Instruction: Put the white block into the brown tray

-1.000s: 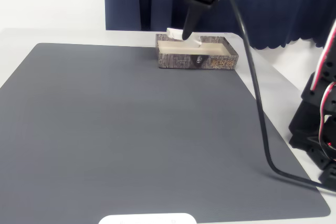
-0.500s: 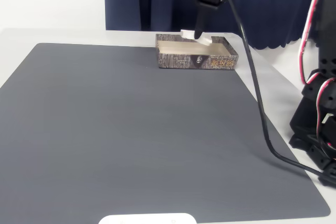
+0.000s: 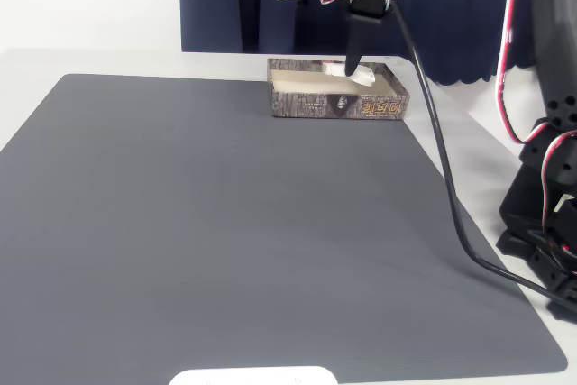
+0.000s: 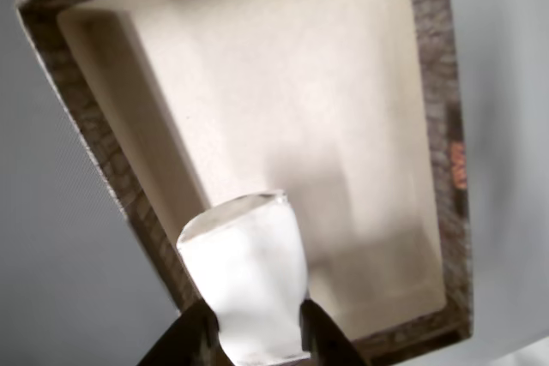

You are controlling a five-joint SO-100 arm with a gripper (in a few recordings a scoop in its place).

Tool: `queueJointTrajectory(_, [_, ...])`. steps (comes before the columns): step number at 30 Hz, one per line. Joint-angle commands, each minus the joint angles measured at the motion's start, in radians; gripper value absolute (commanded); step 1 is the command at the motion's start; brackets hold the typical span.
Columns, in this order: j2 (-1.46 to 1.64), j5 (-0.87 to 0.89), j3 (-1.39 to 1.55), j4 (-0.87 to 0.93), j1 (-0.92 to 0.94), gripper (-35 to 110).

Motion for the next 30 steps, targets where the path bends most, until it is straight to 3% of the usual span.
queueJointTrajectory(1, [-0.025,-0.009,-0.097,0.006,0.008,0])
queueJointTrajectory(23, [-0.207,-0.150,-0.298,0.015,-0.002,2])
queueJointTrajectory(30, [-0.245,-0.178,-0.342,0.009,0.003,10])
